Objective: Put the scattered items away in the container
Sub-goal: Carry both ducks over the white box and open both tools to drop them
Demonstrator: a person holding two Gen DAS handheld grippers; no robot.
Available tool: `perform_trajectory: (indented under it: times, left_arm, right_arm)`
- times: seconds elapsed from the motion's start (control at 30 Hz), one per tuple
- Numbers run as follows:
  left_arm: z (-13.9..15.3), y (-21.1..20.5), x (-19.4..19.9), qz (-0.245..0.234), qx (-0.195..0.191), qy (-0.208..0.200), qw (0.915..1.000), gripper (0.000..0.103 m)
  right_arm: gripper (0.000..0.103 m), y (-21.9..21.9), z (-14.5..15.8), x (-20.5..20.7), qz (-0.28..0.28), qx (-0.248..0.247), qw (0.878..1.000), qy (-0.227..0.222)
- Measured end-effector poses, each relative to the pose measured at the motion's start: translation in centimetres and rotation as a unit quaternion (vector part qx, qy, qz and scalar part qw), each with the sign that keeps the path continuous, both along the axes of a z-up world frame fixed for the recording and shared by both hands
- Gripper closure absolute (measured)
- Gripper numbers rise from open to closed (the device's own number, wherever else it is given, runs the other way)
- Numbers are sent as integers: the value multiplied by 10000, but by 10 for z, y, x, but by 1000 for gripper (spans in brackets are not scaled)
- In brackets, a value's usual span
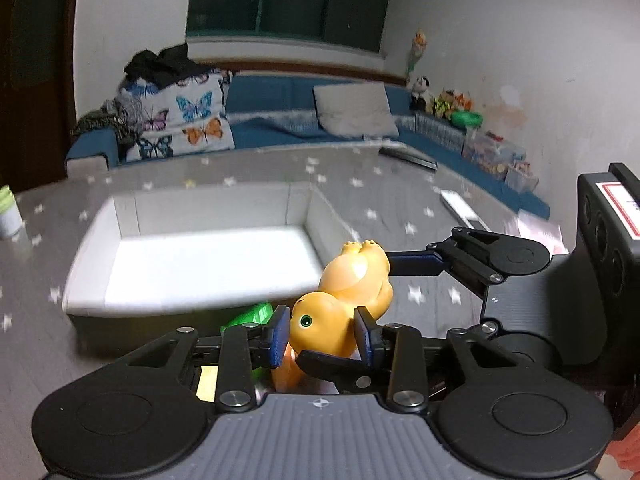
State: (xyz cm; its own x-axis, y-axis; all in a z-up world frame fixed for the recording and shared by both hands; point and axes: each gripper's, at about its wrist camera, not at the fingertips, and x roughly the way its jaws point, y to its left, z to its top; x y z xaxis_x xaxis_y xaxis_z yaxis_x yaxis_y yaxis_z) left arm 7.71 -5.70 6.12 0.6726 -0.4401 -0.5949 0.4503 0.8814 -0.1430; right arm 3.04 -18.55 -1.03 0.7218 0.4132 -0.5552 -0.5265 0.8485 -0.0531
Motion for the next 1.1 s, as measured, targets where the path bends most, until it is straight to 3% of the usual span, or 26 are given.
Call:
perform_trajectory:
  times: [0.17, 0.33, 0.63, 1.1]
  left_arm:
    - [11, 0, 44, 128, -192, 51, 9997, 66]
    - [3, 6, 91, 265, -409, 477, 9977, 66]
    - [-30, 15, 149, 529, -633, 1277, 9884, 67]
    - [-58, 13, 172, 585, -630, 1799, 9799, 68]
  right_arm:
    - [8, 0, 21, 37, 158, -202, 9996, -101]
    - [8, -1, 32, 80, 355, -365, 9987, 10]
    - [8, -1, 2, 157, 749, -459, 9914, 966]
    - [8, -1, -32, 189, 955, -780, 9803, 1544]
